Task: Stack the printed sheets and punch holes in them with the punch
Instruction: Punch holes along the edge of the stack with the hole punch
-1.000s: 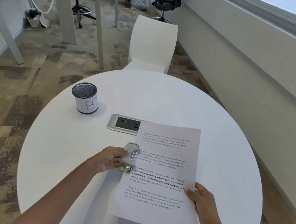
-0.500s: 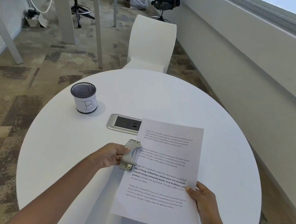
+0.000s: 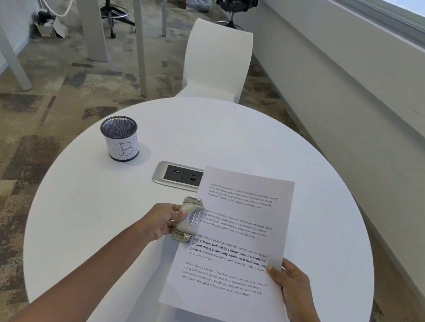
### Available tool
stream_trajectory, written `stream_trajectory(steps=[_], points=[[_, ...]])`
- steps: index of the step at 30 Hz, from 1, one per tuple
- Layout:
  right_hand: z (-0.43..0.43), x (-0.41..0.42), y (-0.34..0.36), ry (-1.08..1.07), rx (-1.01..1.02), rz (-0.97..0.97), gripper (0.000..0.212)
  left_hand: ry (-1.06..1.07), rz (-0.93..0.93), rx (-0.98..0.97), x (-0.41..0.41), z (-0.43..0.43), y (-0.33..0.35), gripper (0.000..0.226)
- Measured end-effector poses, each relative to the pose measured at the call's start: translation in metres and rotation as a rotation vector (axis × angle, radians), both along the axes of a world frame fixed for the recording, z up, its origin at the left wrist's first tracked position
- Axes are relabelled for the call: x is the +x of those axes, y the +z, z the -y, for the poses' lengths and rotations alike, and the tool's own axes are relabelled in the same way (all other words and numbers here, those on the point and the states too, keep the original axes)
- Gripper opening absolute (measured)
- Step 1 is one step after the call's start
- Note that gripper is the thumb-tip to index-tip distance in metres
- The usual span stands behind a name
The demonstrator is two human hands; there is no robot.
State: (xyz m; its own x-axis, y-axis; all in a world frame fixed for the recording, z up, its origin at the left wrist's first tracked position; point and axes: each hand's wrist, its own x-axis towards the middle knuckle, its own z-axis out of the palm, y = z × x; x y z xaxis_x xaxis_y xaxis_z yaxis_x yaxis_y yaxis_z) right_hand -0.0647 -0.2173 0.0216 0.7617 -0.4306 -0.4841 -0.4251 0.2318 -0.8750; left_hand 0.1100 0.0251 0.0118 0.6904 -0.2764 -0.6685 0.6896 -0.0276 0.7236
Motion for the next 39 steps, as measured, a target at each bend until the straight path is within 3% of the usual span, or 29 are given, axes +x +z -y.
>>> stream_trajectory(steps=[3,9,14,25,39], points=[[0.000,0.001,0.000,0.003,-0.001,0.003,0.021,0.031,0.006,0.010,-0.002,0.002,0.002,0.012],[-0.001,0.000,0.001,0.017,-0.029,0.009,0.022,0.039,0.009,0.055,-0.006,0.008,0.002,0.035],[0.001,-0.001,0.004,0.040,-0.033,0.016,0.022,-0.029,-0.009,0.057,-0.007,0.008,0.006,0.010],[-0.002,-0.005,-0.004,0.063,-0.029,0.012,0.022,-0.009,0.023,0.089,-0.013,0.008,0.006,0.020],[0.043,-0.032,-0.010,-0.134,-0.047,-0.015,0.021,0.172,0.067,0.144,0.006,-0.033,0.008,0.020]])
